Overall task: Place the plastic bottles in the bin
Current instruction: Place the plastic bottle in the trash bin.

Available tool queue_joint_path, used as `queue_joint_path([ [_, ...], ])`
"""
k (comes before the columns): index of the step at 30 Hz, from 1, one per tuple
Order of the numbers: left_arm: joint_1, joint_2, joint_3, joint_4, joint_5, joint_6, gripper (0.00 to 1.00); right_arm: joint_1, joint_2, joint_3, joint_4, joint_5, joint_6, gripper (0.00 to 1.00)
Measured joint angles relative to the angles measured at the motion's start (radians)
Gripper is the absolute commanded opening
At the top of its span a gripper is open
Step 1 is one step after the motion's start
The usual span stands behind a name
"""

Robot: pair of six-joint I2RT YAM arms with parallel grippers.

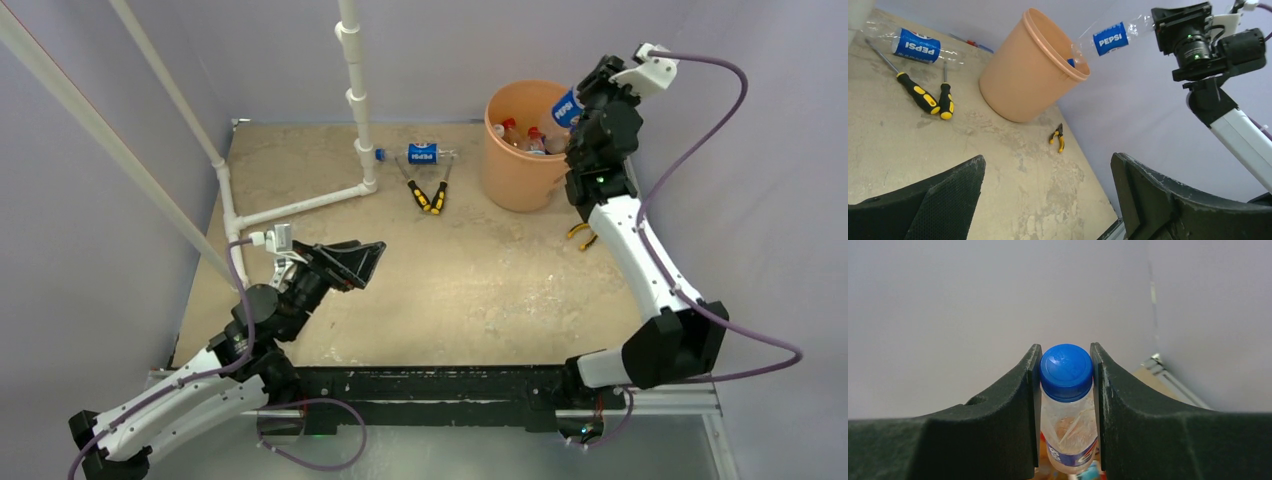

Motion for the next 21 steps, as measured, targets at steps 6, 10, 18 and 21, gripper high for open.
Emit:
queue_joint_path([
  [6, 0.0, -0.024, -0.018, -0.007, -0.014, -0.003, 0.95, -0.128, 0.079, 0.019, -0.053, -0.003, 0.067, 0.0],
  [10, 0.0, -0.023, -0.021, -0.014, -0.014, -0.003, 0.95, -0.146, 0.127, 0.044, -0.075, -0.029, 0.087, 0.0],
  [18, 0.0, -0.003, -0.043, -0.029, -0.013, -0.02, 0.95, -0.15, 0.209, 0.029, -0.165, -0.106, 0.14, 0.0],
  [21, 0.0, 0.018, -0.044, -0.032, -0.009, -0.029, 0.94, -0.161, 0.233, 0.035, -0.16, -0.134, 0.151, 0.0],
])
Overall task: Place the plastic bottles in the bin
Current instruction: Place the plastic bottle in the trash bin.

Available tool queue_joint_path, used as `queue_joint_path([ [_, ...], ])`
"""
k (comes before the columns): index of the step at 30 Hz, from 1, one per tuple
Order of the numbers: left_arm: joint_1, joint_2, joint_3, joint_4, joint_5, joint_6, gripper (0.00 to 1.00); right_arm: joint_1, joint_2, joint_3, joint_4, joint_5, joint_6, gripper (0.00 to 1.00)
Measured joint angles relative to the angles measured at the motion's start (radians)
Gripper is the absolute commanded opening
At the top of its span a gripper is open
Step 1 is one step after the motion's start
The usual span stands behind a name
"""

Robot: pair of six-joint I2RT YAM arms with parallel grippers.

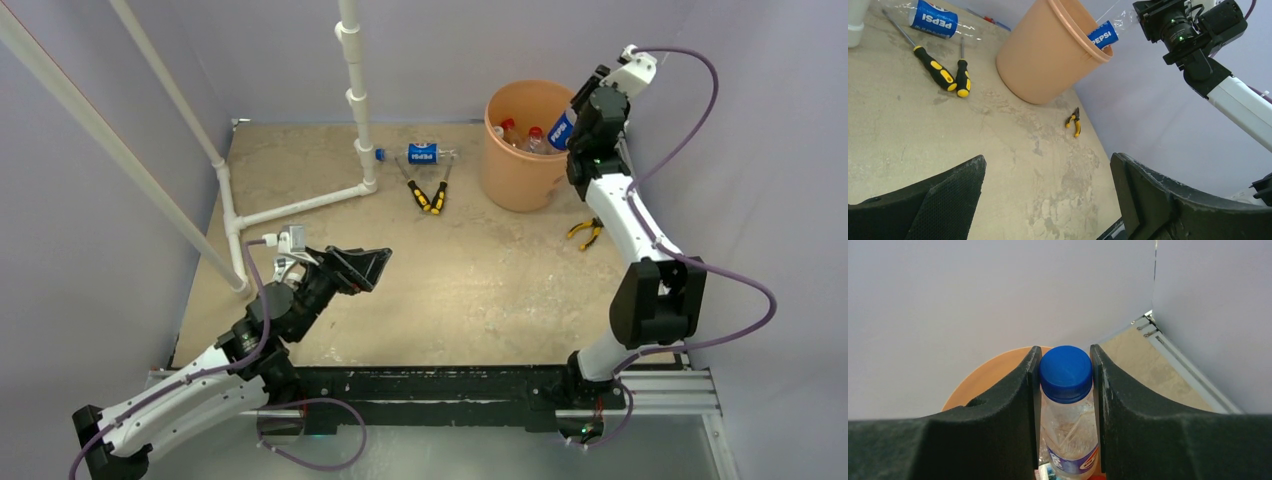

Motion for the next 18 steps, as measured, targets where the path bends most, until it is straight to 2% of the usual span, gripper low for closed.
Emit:
queue_joint_path([
  [8, 0.0, 0.019, -0.002, -0.002, 0.006, -0.019, 0.94, -0.043, 0.021, 0.016, -0.014, -0.094, 0.05, 0.0],
  [13, 0.0, 0.018, -0.008, -0.006, 0.007, -0.02, 0.94, -0.051, -0.068, -0.123, 0.089, -0.107, 0.088, 0.0],
  [18, 0.0, 0.015, -0.01, -0.019, 0.007, -0.02, 0.94, -0.039, -0.1, -0.136, 0.135, -0.095, 0.087, 0.0],
])
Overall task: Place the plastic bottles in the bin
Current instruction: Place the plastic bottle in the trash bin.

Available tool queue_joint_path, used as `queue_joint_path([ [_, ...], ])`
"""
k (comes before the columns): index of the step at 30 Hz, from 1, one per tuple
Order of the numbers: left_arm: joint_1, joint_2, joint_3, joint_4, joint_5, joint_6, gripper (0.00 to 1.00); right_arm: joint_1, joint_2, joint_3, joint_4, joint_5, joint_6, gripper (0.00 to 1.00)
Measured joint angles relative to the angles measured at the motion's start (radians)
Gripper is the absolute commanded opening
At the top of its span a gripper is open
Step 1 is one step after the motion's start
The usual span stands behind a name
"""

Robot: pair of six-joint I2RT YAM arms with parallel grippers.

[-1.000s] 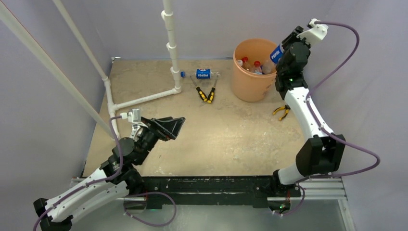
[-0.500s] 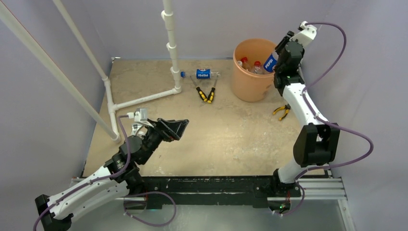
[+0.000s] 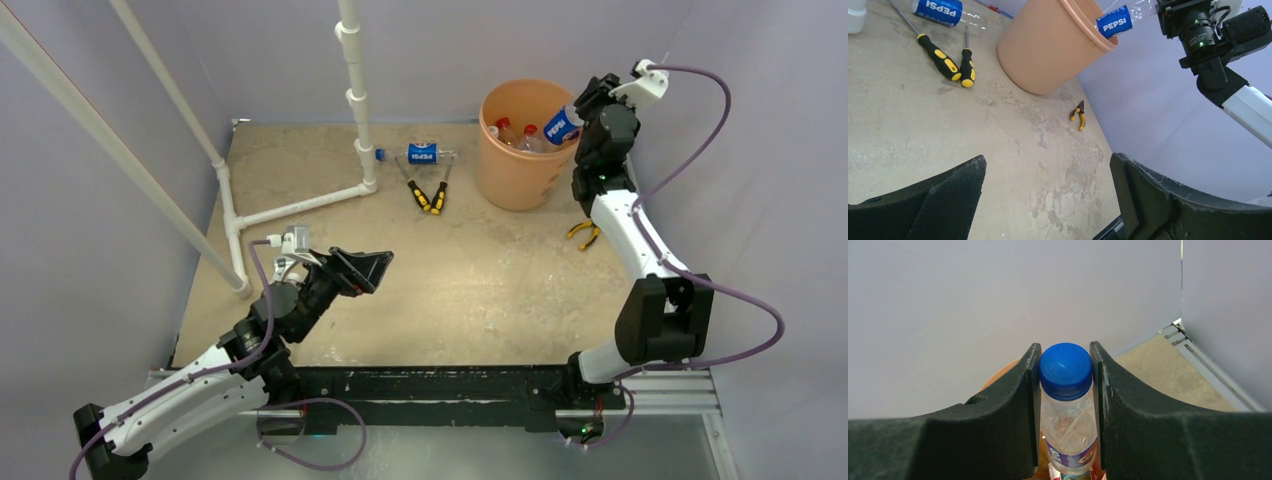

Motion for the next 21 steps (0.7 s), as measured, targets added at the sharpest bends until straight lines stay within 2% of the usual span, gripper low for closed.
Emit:
queue_joint_path([
  [11, 0.0, 0.002, 0.0, -0.008, -0.009, 0.001, 0.93, 0.005, 0.018, 0.047, 0.175, 0.053, -0.101, 0.0],
  [14, 0.0, 0.015, 0.0, -0.007, -0.017, 0.003, 0.93, 0.005, 0.065, 0.048, 0.242, 0.056, -0.122, 0.0],
  [21, 0.0, 0.071, 0.0, 0.01, -0.035, 0.014, 0.93, 0.006, 0.23, 0.06, 0.277, 0.034, -0.13, 0.0],
])
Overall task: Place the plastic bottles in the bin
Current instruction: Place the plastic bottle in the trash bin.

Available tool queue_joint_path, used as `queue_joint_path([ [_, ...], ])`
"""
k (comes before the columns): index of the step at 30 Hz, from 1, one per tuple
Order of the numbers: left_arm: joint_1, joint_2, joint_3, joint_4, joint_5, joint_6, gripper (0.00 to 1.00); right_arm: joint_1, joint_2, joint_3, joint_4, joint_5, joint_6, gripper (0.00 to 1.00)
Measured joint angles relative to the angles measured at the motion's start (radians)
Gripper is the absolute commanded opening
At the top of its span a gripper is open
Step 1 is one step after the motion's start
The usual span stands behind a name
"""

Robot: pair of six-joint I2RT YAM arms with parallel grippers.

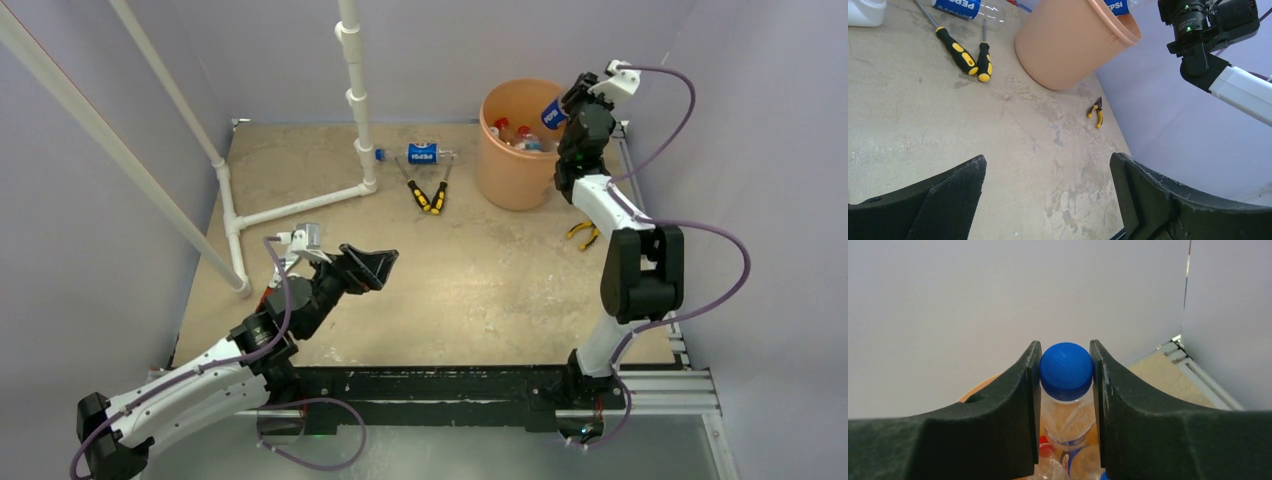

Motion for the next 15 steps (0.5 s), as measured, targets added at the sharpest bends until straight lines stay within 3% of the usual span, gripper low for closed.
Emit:
queue_joint_path([
  [12, 0.0, 0.129, 0.0, 0.083, 0.034, 0.002, 0.93, 0.003, 0.063, -0.013, -0.082, -0.173, 0.037, 0.0],
  [13, 0.0, 0.129, 0.0, 0.087, 0.037, 0.002, 0.93, 0.003, 0.062, -0.013, -0.09, -0.186, 0.036, 0.04],
  [15, 0.0, 0.129, 0.0, 0.1, 0.042, 0.001, 0.93, 0.0, 0.062, -0.013, -0.101, -0.208, 0.037, 0.22],
])
